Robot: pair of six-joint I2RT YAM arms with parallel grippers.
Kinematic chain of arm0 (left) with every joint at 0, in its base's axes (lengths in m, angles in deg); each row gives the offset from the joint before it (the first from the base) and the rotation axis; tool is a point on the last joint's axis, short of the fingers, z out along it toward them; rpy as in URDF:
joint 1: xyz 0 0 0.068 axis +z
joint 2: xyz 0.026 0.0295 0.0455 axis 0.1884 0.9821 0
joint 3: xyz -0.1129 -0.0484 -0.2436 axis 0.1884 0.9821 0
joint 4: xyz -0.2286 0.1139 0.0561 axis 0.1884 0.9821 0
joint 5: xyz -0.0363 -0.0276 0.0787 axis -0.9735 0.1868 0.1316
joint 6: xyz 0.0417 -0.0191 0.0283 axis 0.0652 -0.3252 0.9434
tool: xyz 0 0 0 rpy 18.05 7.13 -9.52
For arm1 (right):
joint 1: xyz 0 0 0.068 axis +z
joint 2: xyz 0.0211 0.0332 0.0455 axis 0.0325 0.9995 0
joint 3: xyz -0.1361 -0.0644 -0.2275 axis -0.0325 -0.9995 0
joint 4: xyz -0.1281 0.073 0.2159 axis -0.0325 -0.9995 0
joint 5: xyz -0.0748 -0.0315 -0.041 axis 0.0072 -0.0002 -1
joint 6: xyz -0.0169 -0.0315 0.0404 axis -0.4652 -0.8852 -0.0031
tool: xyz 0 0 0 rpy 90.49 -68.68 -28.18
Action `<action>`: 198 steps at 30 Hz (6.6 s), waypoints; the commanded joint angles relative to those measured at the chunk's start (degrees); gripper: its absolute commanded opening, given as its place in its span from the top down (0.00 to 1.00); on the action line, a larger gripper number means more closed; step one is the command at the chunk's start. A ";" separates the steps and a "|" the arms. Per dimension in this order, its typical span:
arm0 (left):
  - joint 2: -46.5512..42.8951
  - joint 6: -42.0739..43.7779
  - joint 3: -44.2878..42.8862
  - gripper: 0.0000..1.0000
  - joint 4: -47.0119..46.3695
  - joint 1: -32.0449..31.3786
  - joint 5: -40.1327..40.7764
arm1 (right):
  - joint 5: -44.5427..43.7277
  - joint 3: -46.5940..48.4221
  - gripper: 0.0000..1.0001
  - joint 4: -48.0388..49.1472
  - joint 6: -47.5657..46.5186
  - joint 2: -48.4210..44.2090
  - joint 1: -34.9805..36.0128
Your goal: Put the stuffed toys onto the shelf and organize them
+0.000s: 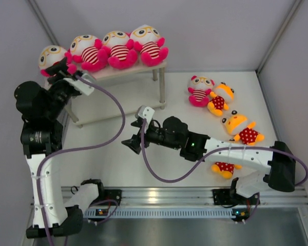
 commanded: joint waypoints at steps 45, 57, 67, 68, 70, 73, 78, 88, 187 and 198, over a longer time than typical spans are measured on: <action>13.44 -40.74 -12.88 0.36 -1.94 9.48 38.82 | -10.20 -4.19 0.14 -21.98 21.71 -3.22 -56.80; 6.93 -38.02 -11.21 0.20 15.91 9.39 33.63 | 4.37 12.76 0.21 -22.33 26.10 23.69 -71.23; 6.05 -39.16 -13.05 0.20 24.86 8.69 25.04 | 8.43 8.83 0.47 -18.29 28.21 29.86 -71.06; 5.87 -39.51 -13.31 0.20 25.66 8.69 22.93 | 8.87 8.83 0.55 -18.29 27.77 29.95 -71.06; 5.43 -40.48 -13.84 0.20 28.29 8.60 17.76 | 9.66 8.66 0.84 -18.37 27.33 29.43 -71.06; 4.64 -41.45 -13.49 0.20 31.54 8.60 12.29 | 8.35 6.03 1.00 -17.59 27.07 25.92 -71.06; 3.59 -39.78 -12.79 0.20 36.65 8.16 0.34 | 0.20 -0.56 1.00 -18.81 23.65 9.58 -70.01; 1.04 -36.88 -9.28 0.16 42.89 6.76 -14.27 | -9.50 -11.72 1.00 -15.31 4.08 -20.29 -43.84; 4.37 -39.60 -6.11 1.00 41.75 5.53 -23.94 | -27.70 -13.93 0.09 71.81 -92.99 28.11 10.15; 4.03 -39.87 -4.70 1.00 41.75 5.53 -25.08 | -27.60 -7.61 0.15 72.07 -95.45 31.18 9.01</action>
